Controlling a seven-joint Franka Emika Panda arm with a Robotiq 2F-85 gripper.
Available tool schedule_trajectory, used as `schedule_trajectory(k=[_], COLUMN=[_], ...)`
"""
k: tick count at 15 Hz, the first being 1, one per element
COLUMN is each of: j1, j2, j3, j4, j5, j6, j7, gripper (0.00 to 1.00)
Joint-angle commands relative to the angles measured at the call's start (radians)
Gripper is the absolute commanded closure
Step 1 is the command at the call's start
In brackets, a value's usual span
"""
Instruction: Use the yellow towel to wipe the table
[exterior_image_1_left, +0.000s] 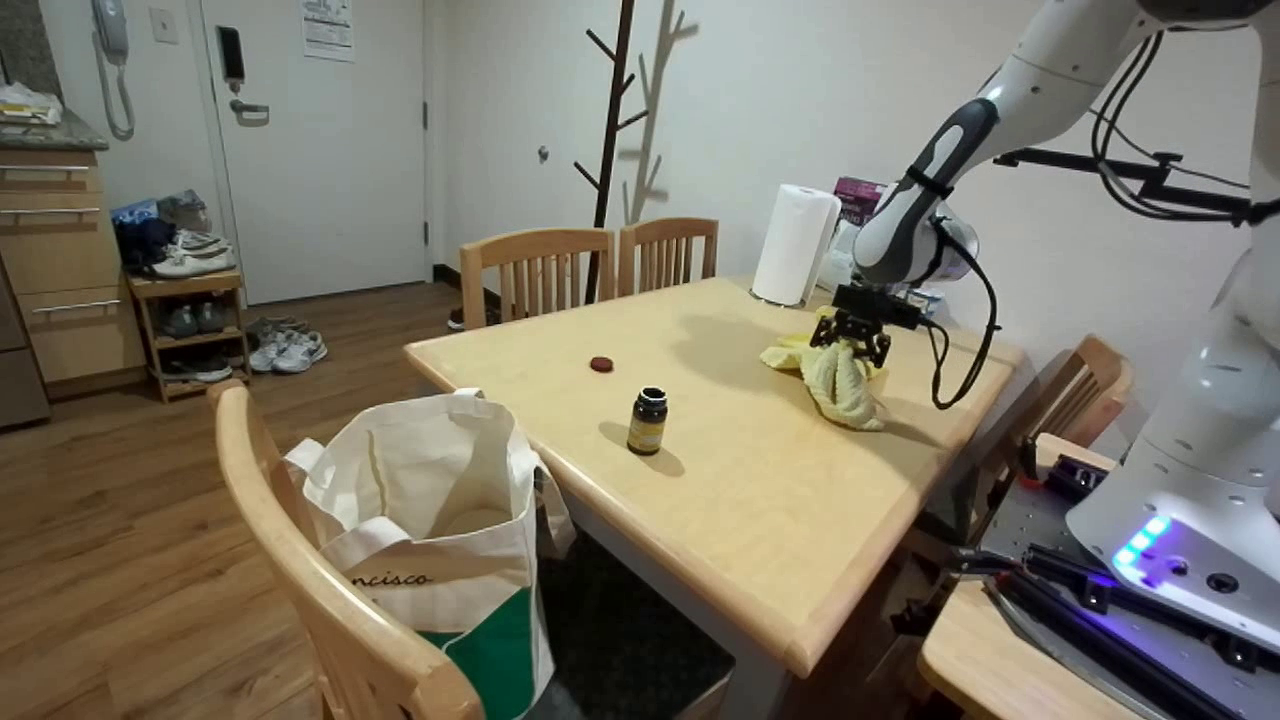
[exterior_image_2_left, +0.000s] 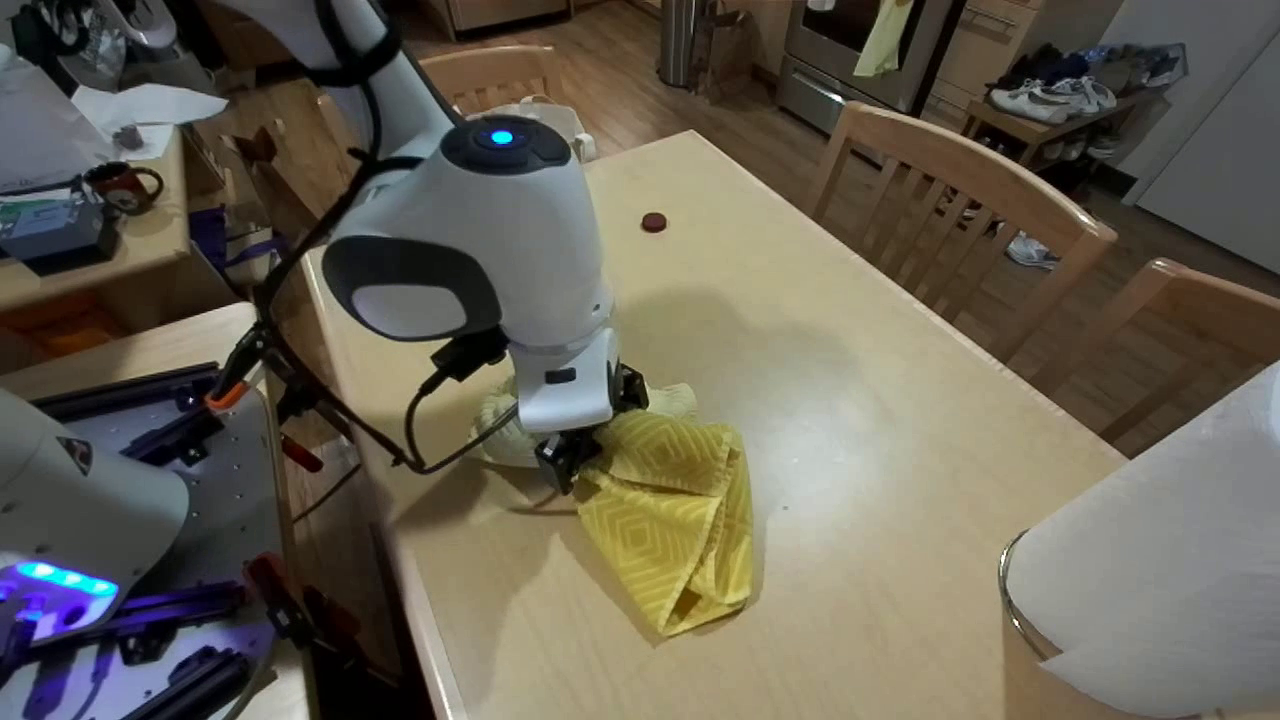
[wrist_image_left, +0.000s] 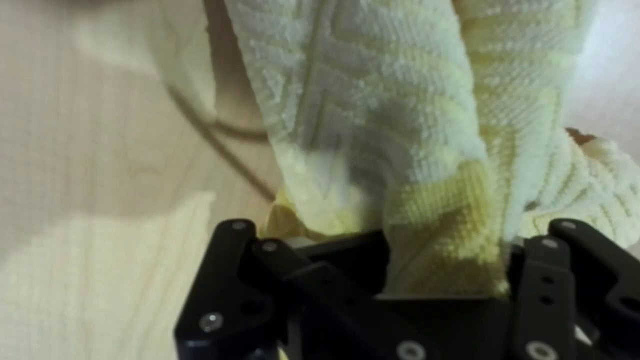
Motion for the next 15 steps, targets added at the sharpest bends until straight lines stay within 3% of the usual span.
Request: schedule_trajectory(k=[1,3,5,8,11,14,15], j1=[0.199,0.335,0.429,0.494,0.47,0.285,0.23], j2=[0.097,0.138,0.158,0.145,0.138,0.132,0.192], j3=[-0.116,-0.199,-0.238,-0.223,-0.136,0.1,0.175], j4=[0.024,0.059,0.107,0.196,0.27,0.329,0.343], j5=[-0.135,-0.15,-0.139,-0.147,-0.158,-0.142,-0.122], j6=[0.136,0.182,0.2,0.177,0.177,0.152,0.177], j7=[0.097,0.093,0.056,0.003,-0.084,-0.233,-0.263], gripper=[0.99,0.99,0.99,0.99,0.99,0.99,0.99])
